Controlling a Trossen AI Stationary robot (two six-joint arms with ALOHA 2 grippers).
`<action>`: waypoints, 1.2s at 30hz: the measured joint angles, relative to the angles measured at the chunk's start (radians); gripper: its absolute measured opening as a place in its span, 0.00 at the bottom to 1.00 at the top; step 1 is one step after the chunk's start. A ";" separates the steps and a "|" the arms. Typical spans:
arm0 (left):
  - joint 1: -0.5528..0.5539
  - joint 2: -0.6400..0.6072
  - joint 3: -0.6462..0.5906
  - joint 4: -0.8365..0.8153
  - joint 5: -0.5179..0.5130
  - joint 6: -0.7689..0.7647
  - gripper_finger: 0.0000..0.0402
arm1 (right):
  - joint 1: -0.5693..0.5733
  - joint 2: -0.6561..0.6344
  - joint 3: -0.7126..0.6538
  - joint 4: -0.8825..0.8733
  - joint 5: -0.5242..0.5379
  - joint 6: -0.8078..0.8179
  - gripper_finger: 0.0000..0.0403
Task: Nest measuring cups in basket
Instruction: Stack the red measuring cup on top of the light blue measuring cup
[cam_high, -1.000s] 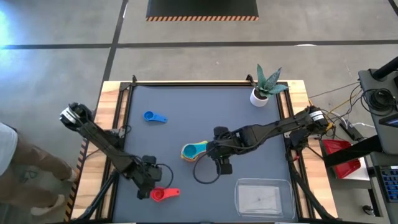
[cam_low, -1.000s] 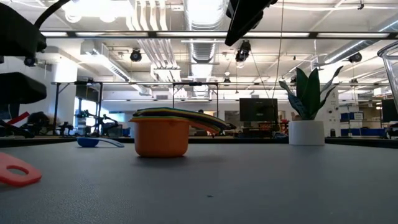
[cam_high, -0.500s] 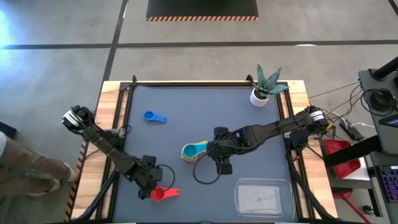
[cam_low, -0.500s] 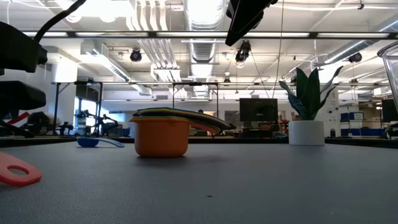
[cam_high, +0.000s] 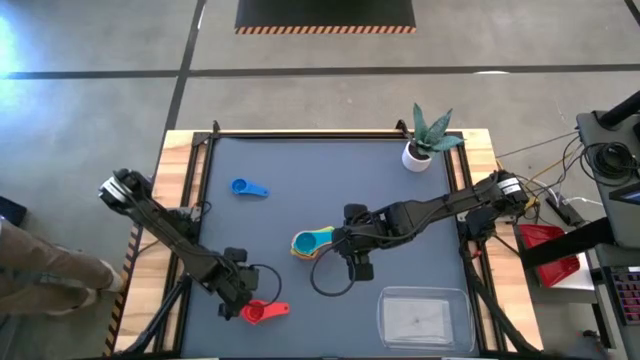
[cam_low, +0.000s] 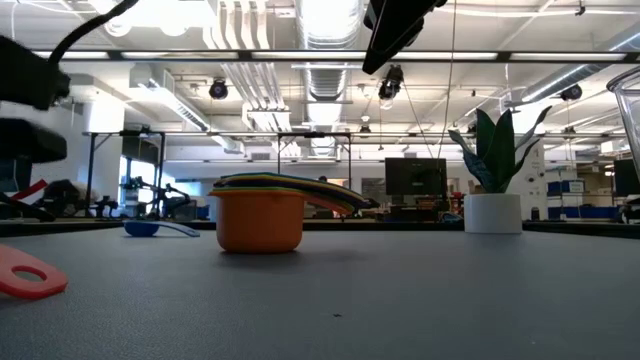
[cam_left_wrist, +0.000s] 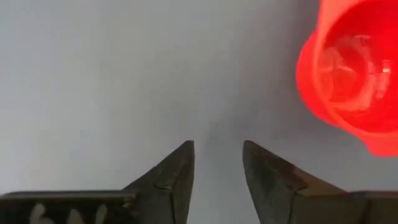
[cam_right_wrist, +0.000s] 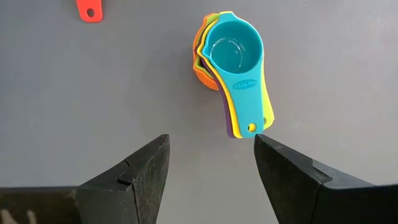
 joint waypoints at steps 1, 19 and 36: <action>0.001 -0.006 0.014 -0.028 -0.003 0.003 0.31 | 0.000 0.000 0.000 0.000 0.001 0.000 0.56; 0.019 -0.048 0.057 0.086 0.054 -0.068 0.53 | 0.002 0.001 -0.001 0.000 0.003 0.007 0.56; 0.053 0.101 0.063 0.106 0.072 -0.126 0.38 | 0.004 0.001 -0.002 0.000 0.004 0.018 0.56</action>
